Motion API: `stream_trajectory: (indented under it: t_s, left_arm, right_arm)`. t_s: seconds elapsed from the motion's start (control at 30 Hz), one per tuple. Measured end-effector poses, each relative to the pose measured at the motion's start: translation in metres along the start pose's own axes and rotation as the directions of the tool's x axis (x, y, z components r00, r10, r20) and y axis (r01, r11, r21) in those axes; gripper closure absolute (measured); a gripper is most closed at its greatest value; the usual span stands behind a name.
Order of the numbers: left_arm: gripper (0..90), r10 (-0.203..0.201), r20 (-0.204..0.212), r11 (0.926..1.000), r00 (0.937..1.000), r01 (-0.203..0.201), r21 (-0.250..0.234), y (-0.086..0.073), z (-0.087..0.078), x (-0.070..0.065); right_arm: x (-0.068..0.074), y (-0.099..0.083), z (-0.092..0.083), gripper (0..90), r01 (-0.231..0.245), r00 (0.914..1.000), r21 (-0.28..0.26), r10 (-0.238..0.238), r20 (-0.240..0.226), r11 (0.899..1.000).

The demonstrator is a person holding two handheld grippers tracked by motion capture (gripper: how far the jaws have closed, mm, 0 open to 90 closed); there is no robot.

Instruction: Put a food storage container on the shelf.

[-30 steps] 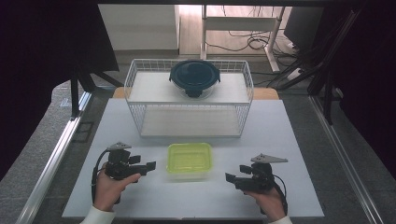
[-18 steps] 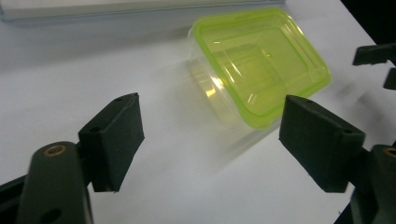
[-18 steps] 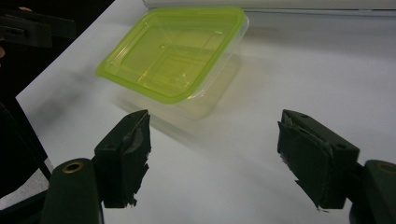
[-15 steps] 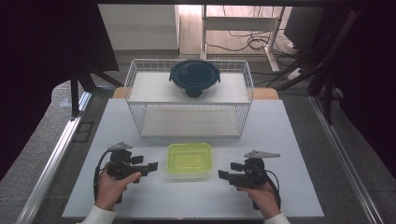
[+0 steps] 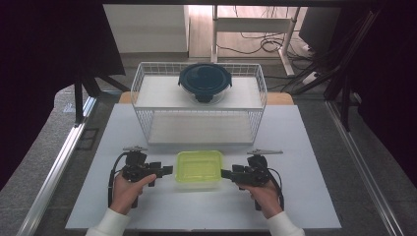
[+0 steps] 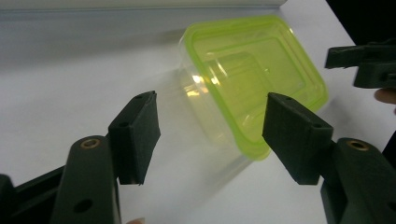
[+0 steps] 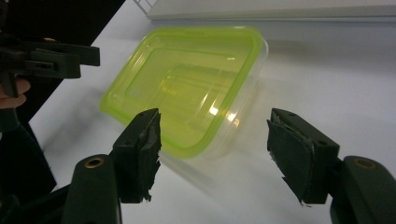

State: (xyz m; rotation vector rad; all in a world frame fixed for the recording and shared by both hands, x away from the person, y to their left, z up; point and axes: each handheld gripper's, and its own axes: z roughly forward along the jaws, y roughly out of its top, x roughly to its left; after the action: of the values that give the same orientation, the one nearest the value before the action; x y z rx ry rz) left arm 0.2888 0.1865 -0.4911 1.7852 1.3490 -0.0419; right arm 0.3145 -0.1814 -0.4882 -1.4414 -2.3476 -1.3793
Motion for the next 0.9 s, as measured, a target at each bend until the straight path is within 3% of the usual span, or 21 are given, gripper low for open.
stream_trajectory:
  t_s: [0.07, 0.23, 0.37, 0.8, 0.83, 0.87, 0.9]
  left_arm:
    - [38.2, -0.036, 0.031, 0.9993, 0.9989, 0.036, -0.014, 0.003, 0.006, 0.003]
    - [40.0, -0.067, 0.055, 0.9976, 0.9962, 0.068, -0.012, 0.006, 0.017, 0.008]
    - [43.9, -0.074, 0.068, 0.9972, 0.995, 0.074, -0.008, 0.006, 0.023, 0.01]
    - [50.9, -0.106, 0.124, 0.9943, 0.9866, 0.104, 0.023, 0.003, 0.035, 0.013]
    - [51.3, -0.118, 0.143, 0.993, 0.9826, 0.115, 0.025, 0.002, 0.037, 0.013]
    - [51.8, -0.118, 0.143, 0.993, 0.9826, 0.115, 0.025, 0.002, 0.037, 0.013]
    - [52.5, -0.142, 0.17, 0.9898, 0.9752, 0.139, 0.033, 0.0, 0.04, 0.015]
  right_arm:
    - [-0.003, 0.005, 0.008, 36.7, -0.032, 0.9995, -0.01, 0.032, -0.004, 0.999]
    - [-0.01, 0.008, 0.017, 38.5, -0.056, 0.9984, -0.004, 0.056, -0.003, 0.998]
    - [-0.017, 0.009, 0.022, 43.2, -0.095, 0.9945, 0.013, 0.095, -0.044, 0.995]
    - [-0.026, 0.009, 0.028, 52.0, -0.131, 0.9871, 0.037, 0.134, -0.088, 0.991]
    - [-0.027, 0.009, 0.029, 53.8, -0.137, 0.9852, 0.044, 0.141, -0.097, 0.99]
    - [-0.027, 0.009, 0.029, 53.8, -0.137, 0.9852, 0.044, 0.141, -0.097, 0.99]
    - [-0.028, 0.009, 0.03, 55.4, -0.145, 0.9831, 0.049, 0.149, -0.106, 0.988]
